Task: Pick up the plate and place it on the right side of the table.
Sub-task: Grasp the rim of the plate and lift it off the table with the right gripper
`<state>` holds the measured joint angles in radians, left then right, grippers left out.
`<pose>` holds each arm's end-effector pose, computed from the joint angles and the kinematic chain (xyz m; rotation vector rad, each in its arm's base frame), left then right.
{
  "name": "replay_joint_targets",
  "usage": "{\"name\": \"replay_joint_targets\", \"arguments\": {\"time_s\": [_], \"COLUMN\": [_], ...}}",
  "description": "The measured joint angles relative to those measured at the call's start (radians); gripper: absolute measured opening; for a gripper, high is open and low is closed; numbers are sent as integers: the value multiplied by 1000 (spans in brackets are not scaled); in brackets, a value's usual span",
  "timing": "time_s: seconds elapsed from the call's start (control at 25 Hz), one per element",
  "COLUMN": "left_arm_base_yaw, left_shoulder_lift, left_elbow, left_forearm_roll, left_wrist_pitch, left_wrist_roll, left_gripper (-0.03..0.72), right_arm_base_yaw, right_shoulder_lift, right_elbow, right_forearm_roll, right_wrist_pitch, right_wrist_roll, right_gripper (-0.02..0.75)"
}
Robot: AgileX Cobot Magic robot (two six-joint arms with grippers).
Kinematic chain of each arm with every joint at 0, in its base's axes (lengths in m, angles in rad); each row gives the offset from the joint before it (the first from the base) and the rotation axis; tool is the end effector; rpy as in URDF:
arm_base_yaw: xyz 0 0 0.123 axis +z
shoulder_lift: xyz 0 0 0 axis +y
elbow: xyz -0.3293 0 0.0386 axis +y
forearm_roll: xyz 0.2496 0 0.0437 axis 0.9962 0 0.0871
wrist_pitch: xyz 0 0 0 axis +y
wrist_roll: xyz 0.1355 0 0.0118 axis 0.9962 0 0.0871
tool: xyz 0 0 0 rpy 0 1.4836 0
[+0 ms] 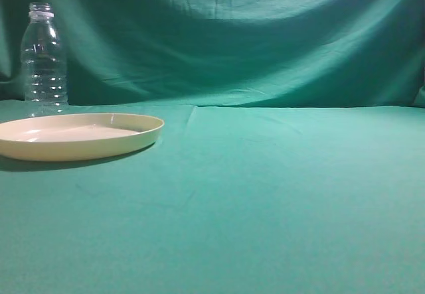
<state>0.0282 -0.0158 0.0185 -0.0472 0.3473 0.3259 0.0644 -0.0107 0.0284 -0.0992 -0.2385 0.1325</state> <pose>0.0512 -0.0007 0.1641 0.2434 1.8218 0.2028 0.0500 0.0064 0.2384 -0.0381 1.2641 0.1015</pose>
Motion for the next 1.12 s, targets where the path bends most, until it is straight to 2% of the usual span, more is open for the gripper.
{"name": "replay_joint_targets", "arguments": {"time_s": [0.12,0.28,0.4,0.56,0.68,0.76,0.92,1.0,1.12], "left_arm_base_yaw": [0,0,0,0,0,0,0,0,0], "left_shoulder_lift": [0,0,0,0,0,0,0,0,0], "left_elbow": [0,0,0,0,0,0,0,0,0], "left_forearm_roll": [0,0,0,0,0,0,0,0,0], "left_wrist_pitch": [0,0,0,0,0,0,0,0,0], "left_wrist_roll": [0,0,0,0,0,0,0,0,0], "left_gripper": [0,0,0,0,0,0,0,0,0], "right_arm_base_yaw": [0,0,0,0,0,0,17,58,156], "right_shoulder_lift": [0,50,169,363,481,552,713,802,952], "right_elbow": [-33,-226,-394,-531,-588,-613,-691,-732,-802], "right_forearm_roll": [0,2,6,12,17,38,211,292,332], "right_wrist_pitch": [45,332,590,821,894,914,1015,1061,1091], "right_wrist_roll": [58,100,110,110,94,16,-233,-303,-332], "right_gripper": [0,0,0,0,0,0,0,0,0]}}
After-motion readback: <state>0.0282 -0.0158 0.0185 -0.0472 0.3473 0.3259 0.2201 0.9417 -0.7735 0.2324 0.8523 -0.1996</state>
